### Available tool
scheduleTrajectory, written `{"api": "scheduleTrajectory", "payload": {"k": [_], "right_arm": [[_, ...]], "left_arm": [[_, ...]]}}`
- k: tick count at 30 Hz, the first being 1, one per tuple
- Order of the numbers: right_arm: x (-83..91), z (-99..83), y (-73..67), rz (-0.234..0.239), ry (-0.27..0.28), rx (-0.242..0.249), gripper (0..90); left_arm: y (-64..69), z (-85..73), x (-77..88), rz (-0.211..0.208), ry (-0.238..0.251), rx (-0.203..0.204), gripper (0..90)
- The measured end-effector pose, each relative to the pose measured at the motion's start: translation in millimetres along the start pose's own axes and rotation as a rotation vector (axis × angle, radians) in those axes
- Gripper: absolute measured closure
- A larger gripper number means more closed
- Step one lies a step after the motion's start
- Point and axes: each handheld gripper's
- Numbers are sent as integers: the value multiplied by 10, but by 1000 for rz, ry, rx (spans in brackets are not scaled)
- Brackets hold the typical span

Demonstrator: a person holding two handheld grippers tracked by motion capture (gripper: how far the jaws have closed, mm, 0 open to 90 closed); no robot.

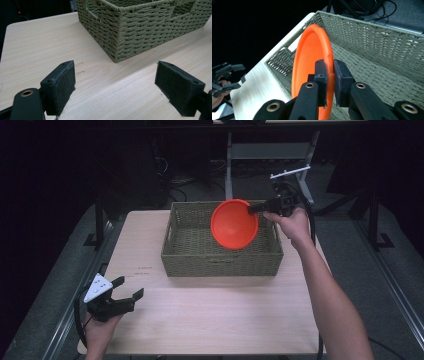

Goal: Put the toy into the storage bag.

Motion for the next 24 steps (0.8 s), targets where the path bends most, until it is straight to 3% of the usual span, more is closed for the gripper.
{"api": "scheduleTrajectory", "payload": {"k": [13, 24], "right_arm": [[-121, 21, 64, -8, 8, -27, 819], [-243, -61, 222, -40, 4, -70, 819]], "left_arm": [[9, 7, 5, -2, 10, 2, 161], [11, 11, 6, -3, 13, 4, 161]]}}
Point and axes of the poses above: each handheld gripper's, and its own axes: x roughly backward along the jaws, z roughly out of its top, y roughly to its right
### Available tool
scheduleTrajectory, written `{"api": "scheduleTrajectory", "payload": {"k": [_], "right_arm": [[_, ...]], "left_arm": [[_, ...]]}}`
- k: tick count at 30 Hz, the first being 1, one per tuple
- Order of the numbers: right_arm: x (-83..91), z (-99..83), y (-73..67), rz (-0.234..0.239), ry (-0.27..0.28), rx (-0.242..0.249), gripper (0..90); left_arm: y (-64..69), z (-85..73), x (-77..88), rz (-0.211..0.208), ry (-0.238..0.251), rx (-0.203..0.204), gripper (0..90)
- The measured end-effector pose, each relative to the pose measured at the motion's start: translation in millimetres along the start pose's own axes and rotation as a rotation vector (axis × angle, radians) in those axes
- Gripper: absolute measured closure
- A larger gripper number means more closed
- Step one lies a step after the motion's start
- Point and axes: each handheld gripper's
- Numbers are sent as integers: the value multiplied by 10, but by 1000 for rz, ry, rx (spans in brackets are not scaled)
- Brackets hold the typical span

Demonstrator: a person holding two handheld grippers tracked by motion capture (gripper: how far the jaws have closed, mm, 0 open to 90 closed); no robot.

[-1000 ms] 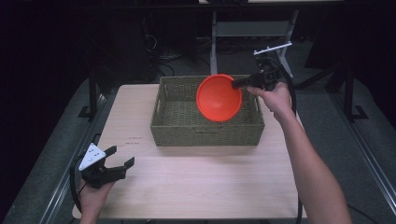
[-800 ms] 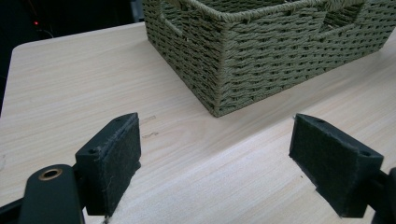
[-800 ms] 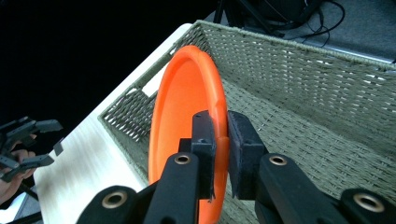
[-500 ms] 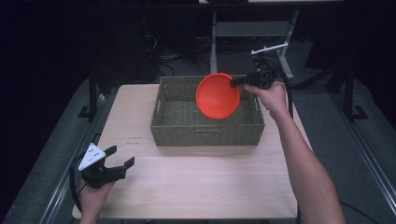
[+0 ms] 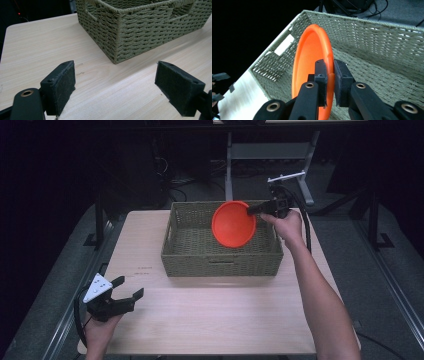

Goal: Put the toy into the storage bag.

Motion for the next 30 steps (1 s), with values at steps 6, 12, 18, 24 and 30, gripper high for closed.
{"api": "scheduleTrajectory", "payload": {"k": [6, 12, 18, 24, 30], "right_arm": [[-68, -34, 38, -8, -11, -6, 819], [-139, -63, 65, -27, -24, -11, 818], [-185, -102, 119, -33, -27, -25, 818], [-228, -126, 144, -34, -30, -36, 818], [-265, -133, 158, -40, -34, -39, 817]], "left_arm": [[1, 0, -5, -1, -9, -10, 161], [0, 0, -5, 2, -13, -15, 161], [-1, -3, -2, 3, -8, -8, 161], [4, 0, 2, 5, -3, -5, 161], [-4, 0, 2, 8, -3, -6, 161]]}}
Point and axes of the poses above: each handheld gripper's, and its own axes: x roughly backward along the jaws, z roughly out of its top, y roughly to its right
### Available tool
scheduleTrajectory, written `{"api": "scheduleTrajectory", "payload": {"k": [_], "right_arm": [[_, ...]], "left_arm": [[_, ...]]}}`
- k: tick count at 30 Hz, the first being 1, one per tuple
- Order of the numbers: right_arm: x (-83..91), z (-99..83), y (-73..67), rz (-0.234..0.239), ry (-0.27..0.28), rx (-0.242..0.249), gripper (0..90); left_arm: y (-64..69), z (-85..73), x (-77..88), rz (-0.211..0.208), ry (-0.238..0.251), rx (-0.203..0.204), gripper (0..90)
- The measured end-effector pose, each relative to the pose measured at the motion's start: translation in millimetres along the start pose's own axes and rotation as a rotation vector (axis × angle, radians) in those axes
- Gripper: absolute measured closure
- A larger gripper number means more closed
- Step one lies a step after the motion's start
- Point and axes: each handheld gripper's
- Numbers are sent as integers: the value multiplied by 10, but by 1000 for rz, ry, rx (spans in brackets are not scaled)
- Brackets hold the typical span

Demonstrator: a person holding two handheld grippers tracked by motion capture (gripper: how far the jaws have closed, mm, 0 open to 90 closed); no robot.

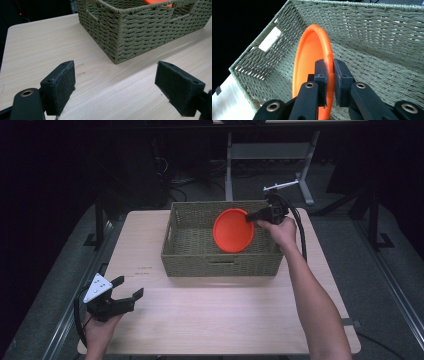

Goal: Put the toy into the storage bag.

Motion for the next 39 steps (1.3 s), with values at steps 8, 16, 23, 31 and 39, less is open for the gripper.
{"api": "scheduleTrajectory", "payload": {"k": [8, 16, 23, 31, 39], "right_arm": [[-77, -7, 17, 3, -14, -14, 816], [-180, -16, 14, 7, -29, -15, 816], [-255, -29, 22, -2, -51, -17, 815], [-351, -47, 13, -11, -97, 1, 807], [-430, -73, 18, -18, -140, 8, 794]], "left_arm": [[-4, -1, -4, -2, -1, 1, 160], [-9, 0, 6, 0, 2, 4, 160], [-6, 6, 10, -4, 6, 4, 160], [-10, 3, 14, 0, 9, 10, 160], [-14, 5, 24, -1, 11, 7, 161]]}}
Point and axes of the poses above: each handheld gripper's, and its own axes: x roughly backward along the jaws, z roughly out of its top, y roughly to its right
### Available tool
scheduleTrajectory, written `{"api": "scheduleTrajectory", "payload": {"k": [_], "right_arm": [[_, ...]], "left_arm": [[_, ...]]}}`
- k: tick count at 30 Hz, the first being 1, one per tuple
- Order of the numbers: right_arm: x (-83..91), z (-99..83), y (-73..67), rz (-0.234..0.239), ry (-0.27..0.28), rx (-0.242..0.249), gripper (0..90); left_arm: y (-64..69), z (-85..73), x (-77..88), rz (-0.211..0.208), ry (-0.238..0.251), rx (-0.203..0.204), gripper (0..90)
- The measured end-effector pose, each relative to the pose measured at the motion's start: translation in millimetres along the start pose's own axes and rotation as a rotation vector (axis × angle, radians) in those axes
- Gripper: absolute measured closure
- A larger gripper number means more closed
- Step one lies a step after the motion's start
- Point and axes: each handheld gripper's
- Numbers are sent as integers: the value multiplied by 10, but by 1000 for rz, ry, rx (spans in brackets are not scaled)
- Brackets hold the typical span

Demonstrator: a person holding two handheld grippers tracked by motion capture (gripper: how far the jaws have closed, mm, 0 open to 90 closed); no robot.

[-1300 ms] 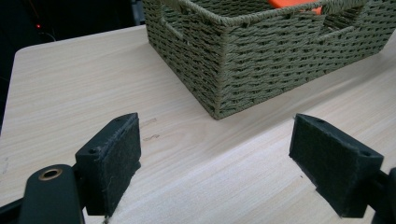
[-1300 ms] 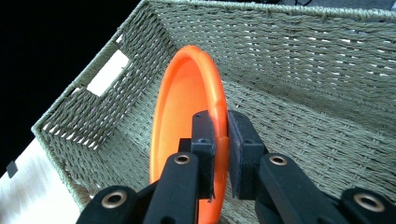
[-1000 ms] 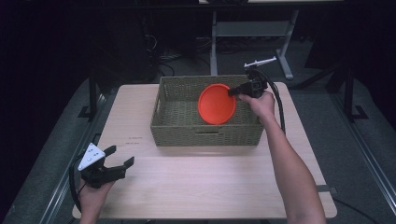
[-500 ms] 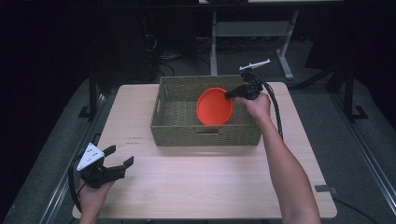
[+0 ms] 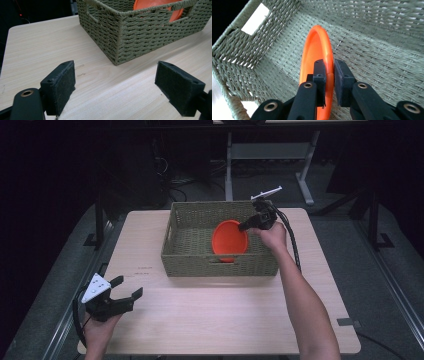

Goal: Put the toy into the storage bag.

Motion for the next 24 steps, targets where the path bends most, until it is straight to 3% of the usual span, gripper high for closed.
{"api": "scheduleTrajectory", "payload": {"k": [4, 9, 24], "right_arm": [[-28, -11, 10, -8, -20, 8, 782], [-16, -28, 33, 23, -16, -17, 754], [17, -80, 118, -13, -27, -47, 708]], "left_arm": [[0, -2, -1, 3, 2, 5, 160], [-3, -2, -1, -2, -1, 4, 161], [2, 0, 0, -2, -2, 1, 161]]}}
Point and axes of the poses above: each handheld gripper's, and its own axes: x roughly backward along the jaws, z roughly out of its top, y roughly to its right
